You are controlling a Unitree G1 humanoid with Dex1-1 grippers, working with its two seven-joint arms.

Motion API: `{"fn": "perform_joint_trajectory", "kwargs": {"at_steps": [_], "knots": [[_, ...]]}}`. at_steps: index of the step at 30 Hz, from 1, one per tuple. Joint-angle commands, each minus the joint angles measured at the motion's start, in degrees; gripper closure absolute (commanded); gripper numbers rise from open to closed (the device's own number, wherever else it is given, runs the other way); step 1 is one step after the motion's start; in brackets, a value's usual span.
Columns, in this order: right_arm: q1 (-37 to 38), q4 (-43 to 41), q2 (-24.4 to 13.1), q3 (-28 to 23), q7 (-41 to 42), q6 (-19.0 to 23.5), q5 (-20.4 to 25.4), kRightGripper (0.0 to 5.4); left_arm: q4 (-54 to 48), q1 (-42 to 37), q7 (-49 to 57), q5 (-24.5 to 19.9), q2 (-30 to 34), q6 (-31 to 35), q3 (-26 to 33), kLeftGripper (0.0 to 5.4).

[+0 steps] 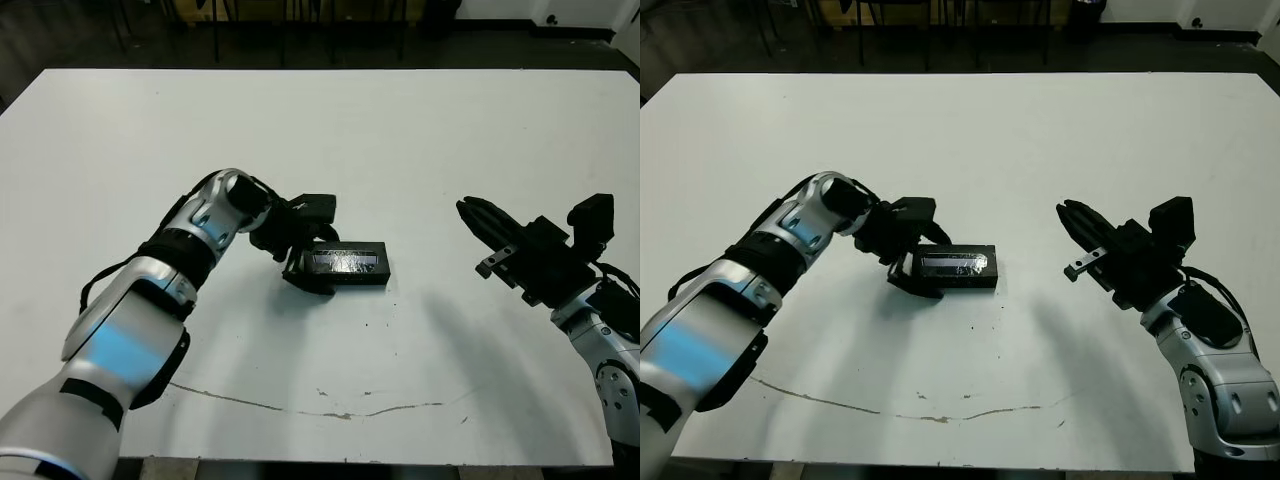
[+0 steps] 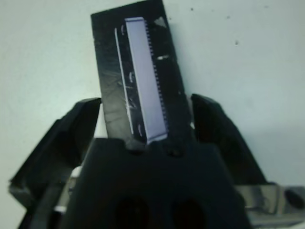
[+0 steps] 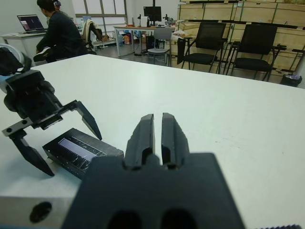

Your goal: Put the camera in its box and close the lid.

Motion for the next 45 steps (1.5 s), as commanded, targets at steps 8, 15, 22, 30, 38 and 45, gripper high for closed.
{"fn": "perform_joint_trajectory", "kwargs": {"at_steps": [8,15,22,30,38,45], "knots": [[0.4,1.0,0.6,0.0,0.3,-0.6,-0.6,5.4,0.3,9.4,-3.3,-0.3,9.1,-3.3,2.2,0.01],[0.5,0.6,0.8,0.4,-0.7,0.1,-1.2,5.4,-16.4,17.6,-8.0,-9.4,20.9,3.6,10.5,0.01],[-0.1,0.9,1.0,1.1,-0.6,0.0,-1.3,5.4,-36.5,23.0,1.4,-16.8,26.8,15.7,22.4,0.01],[0.0,0.5,2.0,1.2,-1.6,0.2,-1.0,5.4,-60.2,33.0,44.9,-19.2,5.6,24.5,33.6,0.95],[0.1,0.4,2.3,1.1,-2.2,-0.4,-1.3,5.4,-68.2,33.6,64.6,-15.5,-8.2,27.5,27.9,2.46],[0.9,-0.7,2.6,0.8,-3.6,-0.9,-1.8,5.4,-63.7,31.6,66.1,-16.9,-13.3,36.8,22.0,3.78]]}}
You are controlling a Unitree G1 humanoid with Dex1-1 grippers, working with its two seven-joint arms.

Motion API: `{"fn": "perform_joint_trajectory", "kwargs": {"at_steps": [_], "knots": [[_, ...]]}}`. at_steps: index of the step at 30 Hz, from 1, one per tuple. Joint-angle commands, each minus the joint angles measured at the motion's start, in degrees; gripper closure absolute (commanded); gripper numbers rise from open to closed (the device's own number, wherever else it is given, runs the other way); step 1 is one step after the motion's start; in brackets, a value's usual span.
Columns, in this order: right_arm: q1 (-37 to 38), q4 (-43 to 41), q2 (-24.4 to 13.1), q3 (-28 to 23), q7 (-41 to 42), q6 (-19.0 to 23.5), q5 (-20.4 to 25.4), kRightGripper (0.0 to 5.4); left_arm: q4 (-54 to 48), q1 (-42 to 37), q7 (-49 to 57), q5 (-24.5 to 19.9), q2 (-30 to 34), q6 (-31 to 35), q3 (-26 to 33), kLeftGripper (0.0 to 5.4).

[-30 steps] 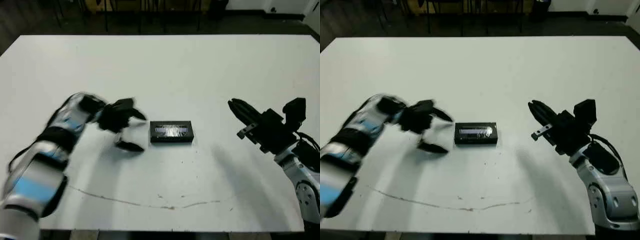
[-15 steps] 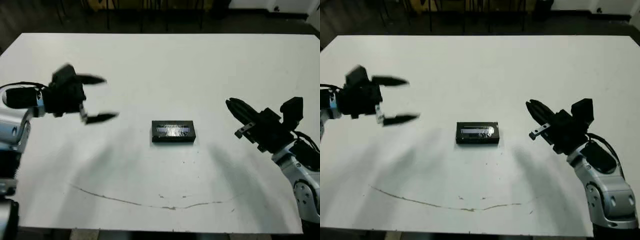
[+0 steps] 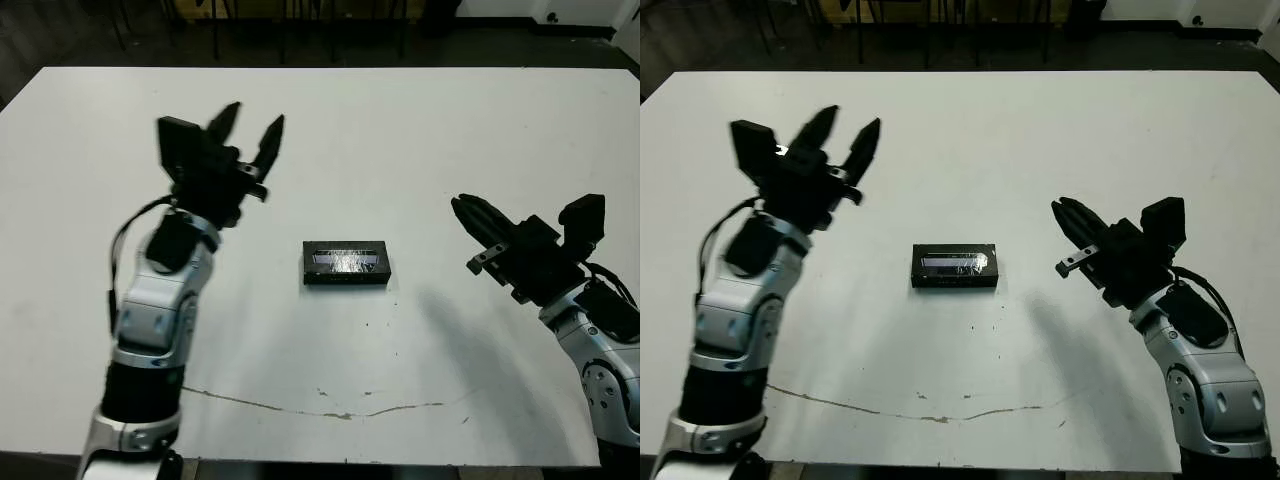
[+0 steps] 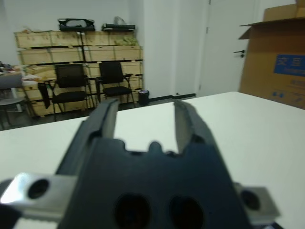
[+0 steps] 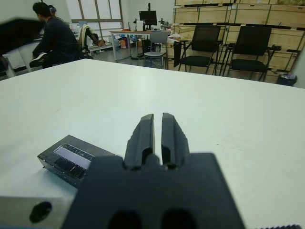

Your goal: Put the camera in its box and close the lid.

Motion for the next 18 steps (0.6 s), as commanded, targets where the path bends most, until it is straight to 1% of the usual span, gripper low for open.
{"fn": "perform_joint_trajectory", "kwargs": {"at_steps": [1,4,8,9,13,18], "knots": [[1.3,-0.4,0.4,-0.4,-0.7,0.1,-0.4,5.4,5.0,-1.4,2.3,-0.3,-3.0,6.4,-1.8,3.96],[1.5,-0.5,0.5,-0.7,-0.8,0.1,-0.2,5.4,10.8,-2.5,4.9,0.7,-6.0,8.7,-2.9,4.51],[1.7,-0.6,0.6,-1.1,-0.8,0.1,0.1,5.4,16.2,-1.9,6.2,2.3,-8.2,8.2,-5.3,5.27],[1.7,-0.6,0.7,-1.2,-0.7,-0.1,0.0,5.4,16.8,-1.4,6.5,2.9,-8.5,8.8,-6.3,5.36],[1.7,-0.9,0.7,-1.5,-0.7,-0.2,0.1,5.4,18.5,1.4,7.0,4.0,-9.7,9.9,-9.2,5.36],[1.8,-1.4,0.7,-1.6,-1.1,0.3,0.3,5.4,20.5,4.1,7.9,6.6,-9.9,10.2,-12.1,5.36]]}}
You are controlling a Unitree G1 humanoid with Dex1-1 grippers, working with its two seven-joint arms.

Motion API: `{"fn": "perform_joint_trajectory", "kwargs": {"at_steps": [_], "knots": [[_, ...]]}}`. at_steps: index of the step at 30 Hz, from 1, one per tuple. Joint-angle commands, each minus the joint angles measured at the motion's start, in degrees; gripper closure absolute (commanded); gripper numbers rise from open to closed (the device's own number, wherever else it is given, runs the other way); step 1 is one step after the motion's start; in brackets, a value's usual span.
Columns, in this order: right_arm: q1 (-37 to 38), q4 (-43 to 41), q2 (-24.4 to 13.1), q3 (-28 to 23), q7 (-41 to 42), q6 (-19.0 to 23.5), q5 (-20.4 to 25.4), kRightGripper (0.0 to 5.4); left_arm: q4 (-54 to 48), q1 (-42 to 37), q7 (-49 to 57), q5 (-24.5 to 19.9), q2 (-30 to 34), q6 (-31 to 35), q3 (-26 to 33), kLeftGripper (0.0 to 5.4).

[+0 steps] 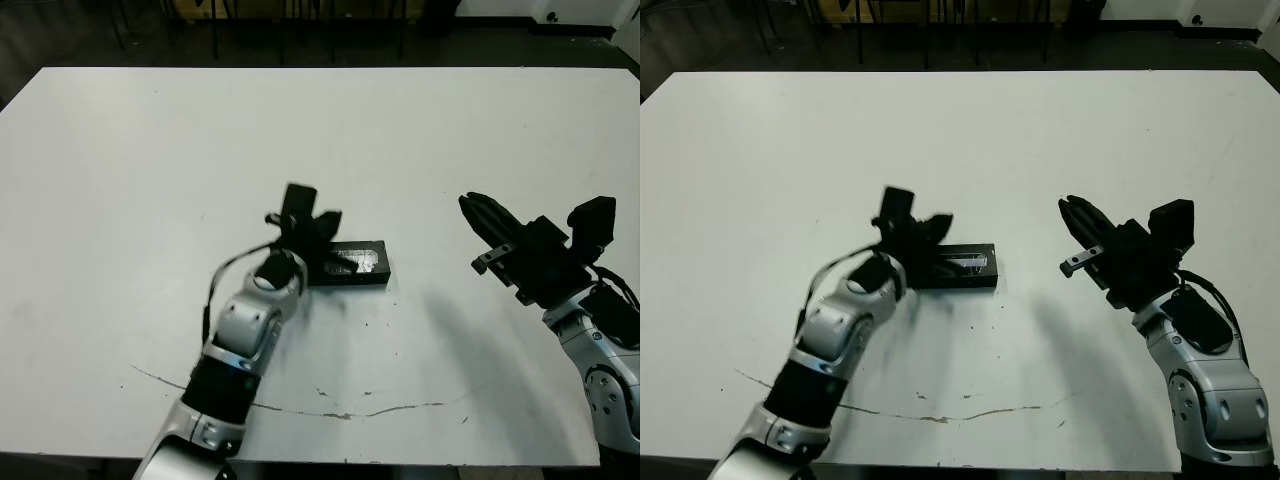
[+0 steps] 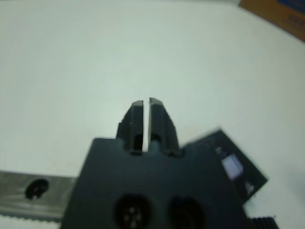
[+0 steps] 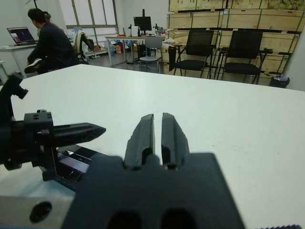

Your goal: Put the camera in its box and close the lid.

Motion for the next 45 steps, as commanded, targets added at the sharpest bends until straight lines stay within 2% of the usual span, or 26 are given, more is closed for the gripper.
{"fn": "perform_joint_trajectory", "kwargs": {"at_steps": [1,10,19,27,36,42,45], "knots": [[0.8,-0.4,-0.2,-0.4,-0.9,0.9,-0.3,5.4,3.9,4.0,0.8,2.0,0.2,1.9,-1.8,5.36],[0.4,0.0,-0.8,0.0,-0.1,0.6,-0.5,5.4,11.3,6.7,1.7,3.8,-1.5,-4.2,-2.2,5.36],[0.3,-0.2,-0.7,0.0,-0.1,1.5,0.0,5.4,14.8,4.8,1.2,3.6,-2.2,-5.0,-2.2,5.36],[0.6,0.2,-0.4,-0.4,-0.1,1.4,0.4,5.4,5.2,4.5,-0.5,3.0,0.1,-1.8,-0.9,5.36],[-0.3,1.3,1.5,0.4,-1.1,0.2,0.5,5.4,-13.4,3.9,-2.6,-3.1,3.9,0.0,9.6,5.36],[-2.0,1.7,3.5,0.7,-3.5,1.5,0.5,5.4,-18.6,3.3,-3.9,-6.5,7.7,1.2,14.7,5.36],[-3.1,2.8,4.3,1.6,-4.7,-0.6,-1.5,5.4,-19.8,3.8,-4.1,-8.1,9.2,0.1,17.6,5.36]]}}
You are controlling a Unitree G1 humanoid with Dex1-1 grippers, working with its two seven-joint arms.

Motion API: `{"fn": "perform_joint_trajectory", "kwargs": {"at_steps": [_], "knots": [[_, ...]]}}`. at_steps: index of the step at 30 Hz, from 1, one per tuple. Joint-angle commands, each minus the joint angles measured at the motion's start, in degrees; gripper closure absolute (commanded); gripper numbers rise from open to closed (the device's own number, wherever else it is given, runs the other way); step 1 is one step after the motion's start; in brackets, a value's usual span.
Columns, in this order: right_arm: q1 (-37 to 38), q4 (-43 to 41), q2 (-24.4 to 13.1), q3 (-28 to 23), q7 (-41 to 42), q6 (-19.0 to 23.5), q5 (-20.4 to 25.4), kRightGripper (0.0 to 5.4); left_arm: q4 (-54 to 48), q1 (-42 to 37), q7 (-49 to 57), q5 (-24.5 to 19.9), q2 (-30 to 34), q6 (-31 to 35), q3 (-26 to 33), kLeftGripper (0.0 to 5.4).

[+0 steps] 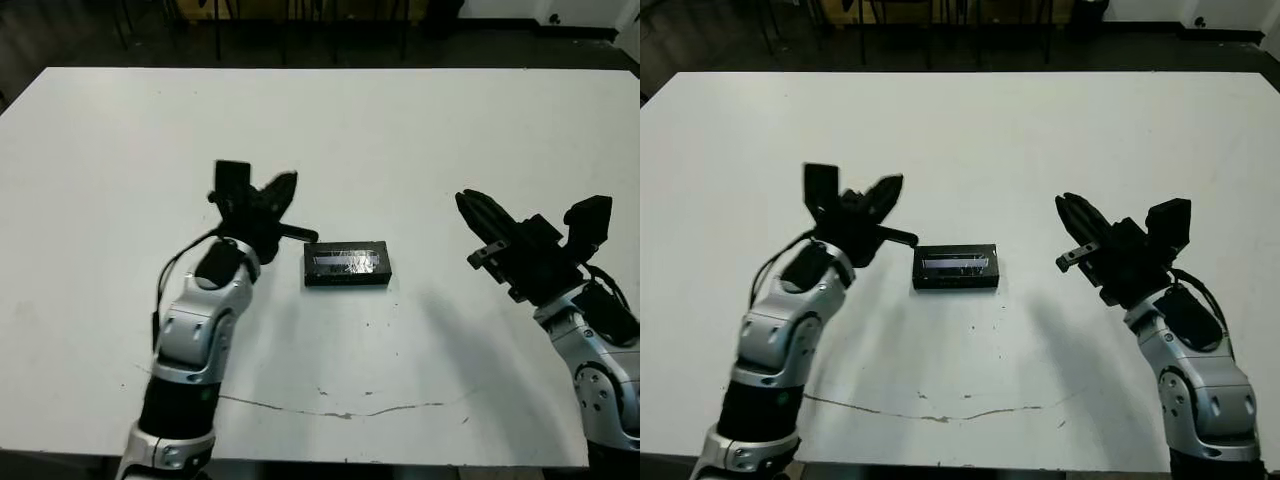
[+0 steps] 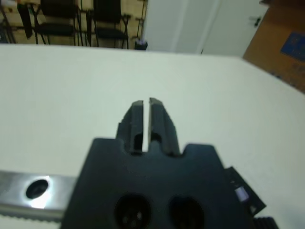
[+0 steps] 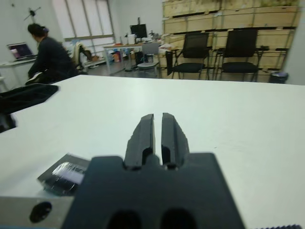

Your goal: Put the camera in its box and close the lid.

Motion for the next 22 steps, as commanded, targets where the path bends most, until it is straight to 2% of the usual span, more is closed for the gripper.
{"fn": "perform_joint_trajectory", "kwargs": {"at_steps": [1,4,9,11,14,17,19,20,22], "knots": [[-1.3,2.1,1.3,1.2,-1.4,-2.2,-2.8,5.4,-1.2,1.1,-0.4,-1.8,2.1,-0.5,3.4,5.36],[-2.4,4.7,2.6,2.4,-2.4,-7.0,-6.8,5.4,-2.9,3.2,-2.4,-5.7,3.1,-3.2,7.2,5.36],[-3.6,8.6,5.6,4.9,-7.9,-16.0,-16.4,5.4,-4.8,8.1,-5.0,-9.0,5.3,-10.1,12.0,5.36],[-3.8,11.4,6.7,6.6,-12.5,-22.6,-23.5,5.4,-4.4,10.2,-5.1,-8.1,6.1,-15.0,13.5,5.36],[-4.7,16.8,7.6,8.5,-20.4,-32.0,-34.2,5.4,-2.1,12.0,-2.2,-2.1,7.4,-23.0,14.1,5.36],[-5.8,21.2,5.9,10.3,-29.2,-40.7,-46.8,5.4,0.7,12.4,-0.3,0.9,7.9,-27.7,14.3,5.36],[-6.5,23.2,4.6,11.5,-34.3,-44.5,-54.0,5.4,2.3,12.5,0.2,1.4,7.8,-29.9,14.1,5.36],[-6.6,23.5,4.7,11.7,-35.3,-45.0,-55.2,5.4,3.1,12.5,0.3,1.5,7.7,-30.9,14.0,5.36],[-5.9,21.7,6.5,11.8,-32.1,-42.6,-50.6,5.4,4.3,12.5,0.4,1.1,7.2,-32.5,13.9,5.36]]}}
